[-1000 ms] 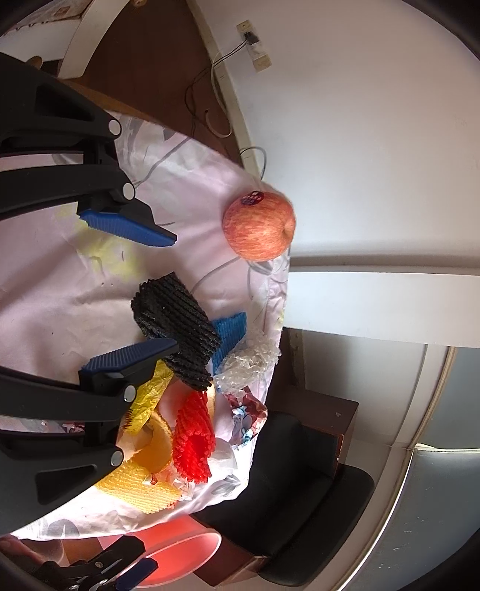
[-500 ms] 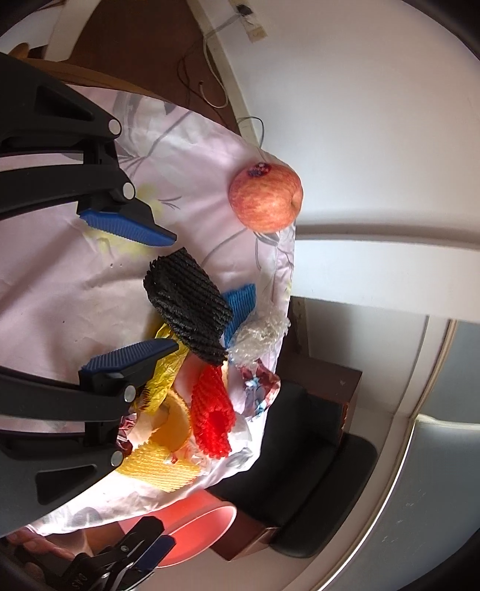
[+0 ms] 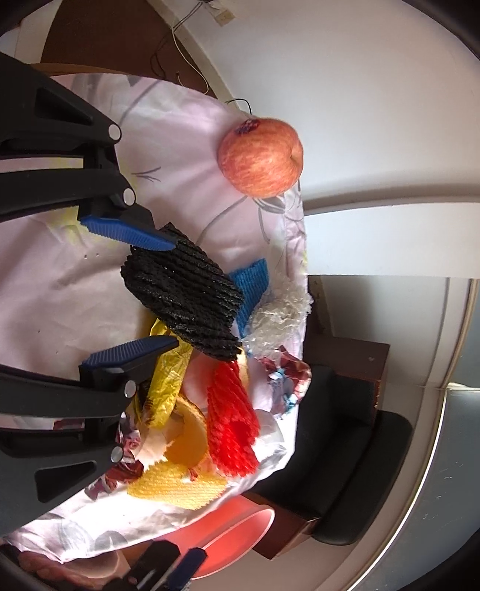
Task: Collect trash
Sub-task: 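Grasp the black foam net with the left gripper while the right grasps the red net, then carry both nets over the pink bucket and open both grippers to drop them, then return both grippers to the table toward the crumpled wrapper and yellow net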
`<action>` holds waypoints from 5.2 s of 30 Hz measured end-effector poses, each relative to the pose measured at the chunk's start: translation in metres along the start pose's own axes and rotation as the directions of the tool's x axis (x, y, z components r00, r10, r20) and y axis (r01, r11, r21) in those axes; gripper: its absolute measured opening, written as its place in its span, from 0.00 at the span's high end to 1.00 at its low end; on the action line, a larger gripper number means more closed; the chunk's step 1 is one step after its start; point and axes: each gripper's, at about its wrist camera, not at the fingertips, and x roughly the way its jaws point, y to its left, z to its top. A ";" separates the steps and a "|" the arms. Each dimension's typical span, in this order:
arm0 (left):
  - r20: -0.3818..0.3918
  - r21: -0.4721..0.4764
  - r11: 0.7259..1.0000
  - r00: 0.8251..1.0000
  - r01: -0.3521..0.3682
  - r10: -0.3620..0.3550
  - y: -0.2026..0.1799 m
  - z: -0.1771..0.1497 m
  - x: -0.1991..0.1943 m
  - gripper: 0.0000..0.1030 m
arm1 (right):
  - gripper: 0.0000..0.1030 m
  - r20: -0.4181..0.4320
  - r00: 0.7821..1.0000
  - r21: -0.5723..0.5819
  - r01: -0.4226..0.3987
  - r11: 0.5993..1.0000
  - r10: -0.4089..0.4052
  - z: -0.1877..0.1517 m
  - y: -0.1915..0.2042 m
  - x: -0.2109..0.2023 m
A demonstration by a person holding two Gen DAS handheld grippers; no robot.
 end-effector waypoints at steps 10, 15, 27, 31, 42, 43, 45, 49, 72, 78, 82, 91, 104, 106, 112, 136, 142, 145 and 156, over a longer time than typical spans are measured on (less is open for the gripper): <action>-0.020 0.003 0.997 0.997 0.074 -0.074 0.007 -0.005 0.006 0.91 | 0.14 -0.047 0.994 -0.164 -0.104 0.981 0.097 0.022 0.034 0.036; -0.007 -0.026 0.995 0.995 0.099 -0.099 0.012 -0.008 -0.006 0.91 | 0.27 -0.096 0.990 -0.213 -0.117 0.970 0.099 0.030 0.047 0.064; 0.014 -0.071 0.988 0.991 0.134 -0.133 0.020 -0.011 -0.023 0.92 | 0.85 -0.139 0.977 -0.146 -0.182 0.972 0.162 0.032 0.048 0.075; 0.028 -0.077 0.987 0.990 0.139 -0.137 0.019 -0.009 -0.029 0.92 | 0.86 -0.108 0.973 -0.103 -0.215 0.971 0.204 0.035 0.048 0.058; 0.103 -0.057 0.984 0.981 0.171 -0.165 -0.001 0.005 -0.065 0.92 | 0.86 -0.002 0.952 0.051 -0.305 0.951 0.306 0.041 0.023 0.009; 0.106 -0.053 0.983 0.979 0.178 -0.172 -0.005 0.007 -0.067 0.92 | 0.86 0.009 0.956 0.057 -0.294 0.954 0.294 0.042 0.019 0.004; 0.109 -0.042 0.981 0.976 0.192 -0.186 -0.015 0.012 -0.070 0.92 | 0.86 0.038 0.967 0.077 -0.253 0.964 0.251 0.043 0.006 -0.006; 0.113 0.007 0.974 0.968 0.226 -0.225 -0.045 0.021 -0.073 0.91 | 0.86 0.080 0.984 0.132 -0.168 0.977 0.158 0.044 -0.026 -0.022; -0.049 0.188 0.808 0.827 0.558 -0.560 -0.277 0.063 -0.028 0.91 | 0.85 0.075 0.946 0.422 0.256 0.870 -0.315 -0.002 -0.204 -0.077; -0.120 0.173 0.812 0.830 0.558 -0.545 -0.301 0.065 0.006 0.91 | 0.85 0.046 0.947 0.438 0.268 0.858 -0.319 -0.006 -0.219 -0.065; -0.155 0.173 0.825 0.842 0.538 -0.516 -0.310 0.065 0.027 0.91 | 0.85 0.034 0.947 0.454 0.271 0.849 -0.320 -0.010 -0.227 -0.059; -0.155 0.167 0.838 0.853 0.520 -0.499 -0.314 0.065 0.037 0.73 | 0.71 0.027 0.942 0.466 0.283 0.838 -0.333 -0.007 -0.231 -0.055; -0.066 0.156 0.832 0.846 0.533 -0.530 -0.286 0.079 0.005 0.51 | 0.49 0.064 0.935 0.462 0.282 0.841 -0.348 -0.004 -0.226 -0.071; -0.043 0.158 0.833 0.846 0.531 -0.531 -0.278 0.080 -0.004 0.51 | 0.49 0.069 0.935 0.446 0.282 0.849 -0.347 -0.003 -0.220 -0.073; 0.034 0.192 0.860 0.872 0.473 -0.488 -0.248 0.074 -0.036 0.51 | 0.49 0.107 0.937 0.406 0.263 0.875 -0.331 0.002 -0.191 -0.084; 0.107 -0.053 0.993 0.989 0.108 -0.102 -0.016 -0.003 -0.087 0.52 | 0.49 0.038 0.998 0.190 0.037 0.981 -0.045 -0.003 -0.066 -0.042; 0.009 0.028 0.968 0.968 0.251 -0.251 -0.041 -0.029 -0.079 0.52 | 0.49 -0.004 1.000 0.175 0.018 0.984 -0.017 -0.009 -0.057 -0.033; -0.030 0.117 0.943 0.950 0.313 -0.311 -0.063 -0.034 -0.076 0.52 | 0.49 -0.023 1.000 0.189 0.009 0.982 -0.004 -0.010 -0.058 -0.030; -0.087 0.264 0.920 0.957 0.290 -0.277 -0.089 -0.052 -0.054 0.85 | 0.49 -0.116 0.987 0.284 -0.073 0.956 0.110 -0.016 -0.062 -0.010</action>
